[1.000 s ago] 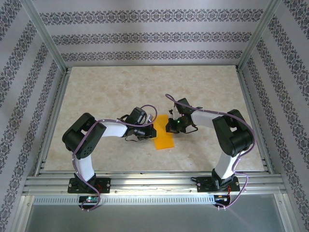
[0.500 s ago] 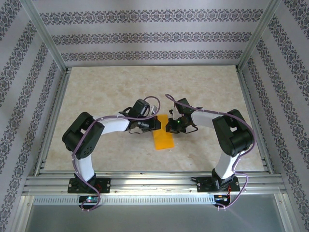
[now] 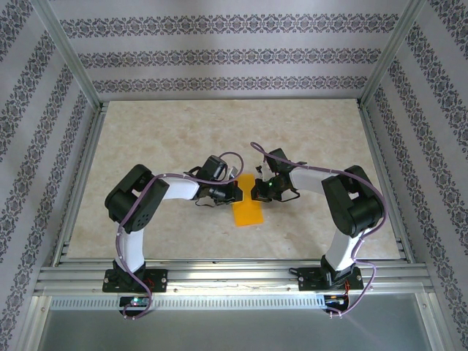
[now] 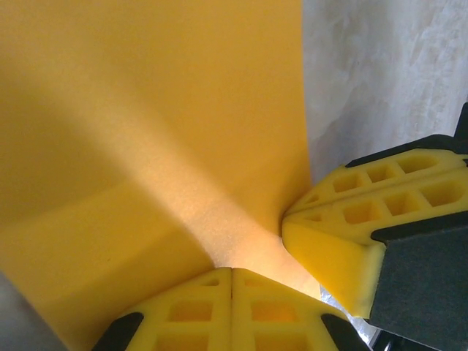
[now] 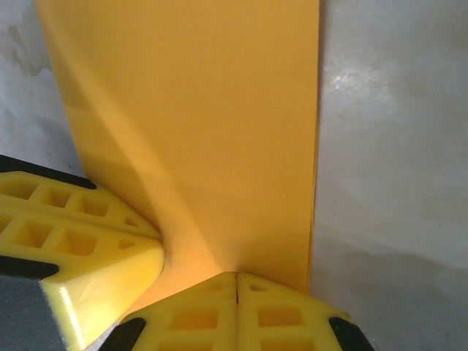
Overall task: Fold a paper plane with a square sheet of paper (pick it up from the middle)
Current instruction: First fold the square sheet of paper in half at the center of the table.
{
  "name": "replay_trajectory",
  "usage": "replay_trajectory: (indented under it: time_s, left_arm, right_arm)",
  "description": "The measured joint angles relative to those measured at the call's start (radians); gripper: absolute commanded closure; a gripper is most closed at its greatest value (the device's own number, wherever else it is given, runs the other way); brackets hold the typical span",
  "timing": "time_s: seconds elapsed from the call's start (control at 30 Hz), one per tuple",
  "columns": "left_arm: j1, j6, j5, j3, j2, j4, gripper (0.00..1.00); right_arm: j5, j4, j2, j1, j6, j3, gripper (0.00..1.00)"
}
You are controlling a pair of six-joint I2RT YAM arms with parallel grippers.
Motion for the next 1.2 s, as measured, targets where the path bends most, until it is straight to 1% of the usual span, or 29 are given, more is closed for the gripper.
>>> replay_trajectory:
  time_s: [0.37,0.7,0.97,1.2]
  left_arm:
    - [0.074,-0.006,0.006,0.054,0.000,-0.008,0.98]
    - [0.101,-0.008,0.019,0.043,0.035,0.002,0.98]
    - [0.101,-0.007,0.023,0.042,0.033,0.000,0.98]
    - [0.113,-0.006,0.023,0.099,0.031,-0.039,0.97]
  right_arm:
    - [0.000,-0.003,-0.002,0.000,0.000,0.000,1.00]
    - [0.000,-0.006,-0.002,0.000,0.000,-0.001,1.00]
    - [0.000,0.006,-0.006,0.000,0.000,-0.010,1.00]
    - [-0.002,0.009,-0.006,0.000,0.000,-0.011,1.00]
